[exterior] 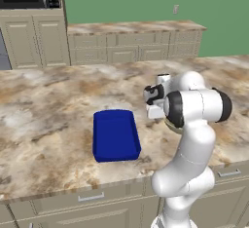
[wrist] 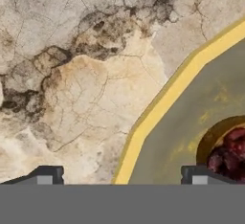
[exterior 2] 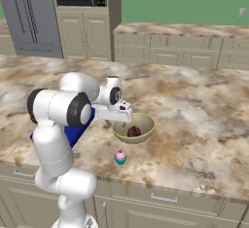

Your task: Place the bowl with cake and the cupcake onto the tray.

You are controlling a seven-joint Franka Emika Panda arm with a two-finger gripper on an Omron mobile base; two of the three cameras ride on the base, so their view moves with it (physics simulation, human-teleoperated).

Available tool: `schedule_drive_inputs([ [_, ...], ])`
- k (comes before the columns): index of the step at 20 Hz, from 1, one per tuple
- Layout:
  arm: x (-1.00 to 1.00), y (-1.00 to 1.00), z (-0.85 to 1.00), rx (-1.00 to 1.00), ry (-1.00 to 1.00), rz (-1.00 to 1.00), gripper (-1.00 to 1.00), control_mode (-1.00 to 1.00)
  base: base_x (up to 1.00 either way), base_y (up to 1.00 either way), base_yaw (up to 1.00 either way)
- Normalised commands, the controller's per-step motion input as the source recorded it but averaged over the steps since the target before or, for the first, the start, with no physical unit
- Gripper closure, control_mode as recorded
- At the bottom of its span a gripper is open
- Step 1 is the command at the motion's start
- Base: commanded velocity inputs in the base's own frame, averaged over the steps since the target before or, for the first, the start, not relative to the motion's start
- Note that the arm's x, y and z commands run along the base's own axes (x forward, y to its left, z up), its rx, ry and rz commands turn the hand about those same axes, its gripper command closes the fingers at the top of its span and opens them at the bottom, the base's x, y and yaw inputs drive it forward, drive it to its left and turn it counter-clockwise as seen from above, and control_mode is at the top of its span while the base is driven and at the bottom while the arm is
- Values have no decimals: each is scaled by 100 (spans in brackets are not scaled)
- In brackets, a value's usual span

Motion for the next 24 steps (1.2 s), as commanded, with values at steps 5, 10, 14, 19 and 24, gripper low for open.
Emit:
schedule_drive_inputs([
  [5, 10, 3, -3, 0, 0, 0, 100, -100, 0, 0, 0],
  [10, 1, 41, 56, -22, 2, -1, 100, -100, 0, 0, 0],
  [14, -2, 67, 86, -31, 2, 4, 100, -100, 0, 0, 0],
  [19, 1, 64, 81, -32, 4, 5, 100, -100, 0, 0, 0],
  [24, 41, 89, 14, -5, 2, -1, 100, -100, 0, 0, 0],
])
